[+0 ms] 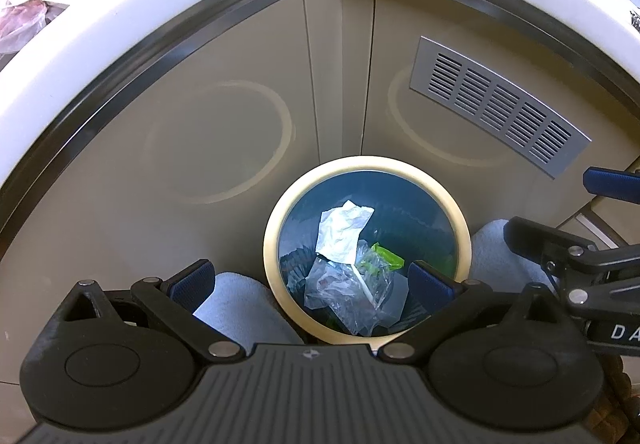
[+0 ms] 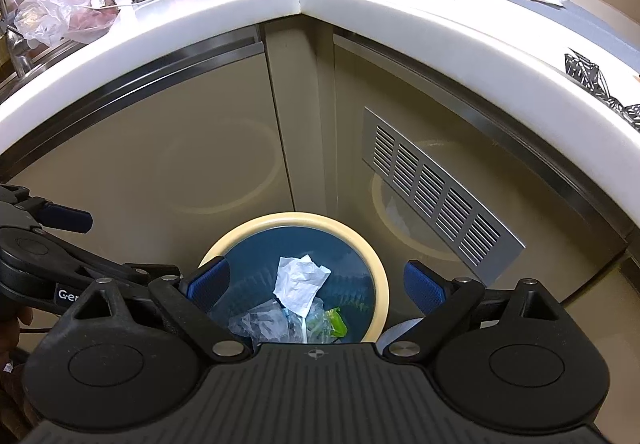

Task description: Collect trash

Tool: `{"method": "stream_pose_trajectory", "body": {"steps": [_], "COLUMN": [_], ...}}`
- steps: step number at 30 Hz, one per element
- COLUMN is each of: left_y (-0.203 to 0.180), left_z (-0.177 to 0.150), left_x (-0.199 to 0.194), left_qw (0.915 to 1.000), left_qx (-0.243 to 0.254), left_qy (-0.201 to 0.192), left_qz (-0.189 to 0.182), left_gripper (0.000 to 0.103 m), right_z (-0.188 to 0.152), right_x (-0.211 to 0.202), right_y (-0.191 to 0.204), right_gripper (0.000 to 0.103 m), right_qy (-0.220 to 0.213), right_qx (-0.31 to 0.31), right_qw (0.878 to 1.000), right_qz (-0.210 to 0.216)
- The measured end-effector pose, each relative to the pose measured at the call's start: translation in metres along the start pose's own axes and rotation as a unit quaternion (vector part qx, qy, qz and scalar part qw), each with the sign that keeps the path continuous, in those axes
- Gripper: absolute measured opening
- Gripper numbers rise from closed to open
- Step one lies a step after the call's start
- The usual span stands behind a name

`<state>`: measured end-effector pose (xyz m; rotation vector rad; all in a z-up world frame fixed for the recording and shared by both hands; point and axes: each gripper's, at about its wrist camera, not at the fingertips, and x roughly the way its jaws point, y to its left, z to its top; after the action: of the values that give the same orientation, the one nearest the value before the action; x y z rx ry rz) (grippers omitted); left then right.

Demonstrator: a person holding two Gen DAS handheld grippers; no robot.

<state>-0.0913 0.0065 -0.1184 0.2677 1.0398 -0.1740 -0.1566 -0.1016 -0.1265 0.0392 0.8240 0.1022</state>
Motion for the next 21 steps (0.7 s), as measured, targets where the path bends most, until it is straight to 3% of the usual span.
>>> {"method": "stream_pose_trajectory", "body": {"steps": [5,9,15,18,21], "left_y": [0.001,0.006,0.019,0.021,0.023], "left_z": [0.002,0.006,0.018,0.025,0.029], "left_x": [0.001,-0.002,-0.010,-0.014,-0.019], "left_qw": [1.0000,0.9999,0.9990,0.9988,0.9984], "left_qx": [0.000,-0.016,-0.044,-0.047,-0.052], "left_qy": [0.002,0.001,-0.006,-0.010,-0.016], "left_qz": [0.000,-0.001,-0.006,-0.009,-0.013], "left_gripper": [0.103,0.103,0.103,0.103,0.103], "right_z": [0.003,0.011,0.047,0.075,0.117], "right_x": [0.002,-0.012,-0.064,-0.081,-0.075], "right_y": [-0.001,-0.004,-0.022,-0.042,-0.078], "right_gripper": [0.095,0.095,0.097,0.103,0.103], "right_qy": [-0.001,-0.032,-0.160,-0.233,-0.251], "right_qx": [-0.005,-0.016,-0.025,-0.025,0.001], "right_qw": [1.000,0.999,0.987,0.971,0.963], "right_qz": [-0.002,-0.003,-0.010,-0.047,-0.093]}}
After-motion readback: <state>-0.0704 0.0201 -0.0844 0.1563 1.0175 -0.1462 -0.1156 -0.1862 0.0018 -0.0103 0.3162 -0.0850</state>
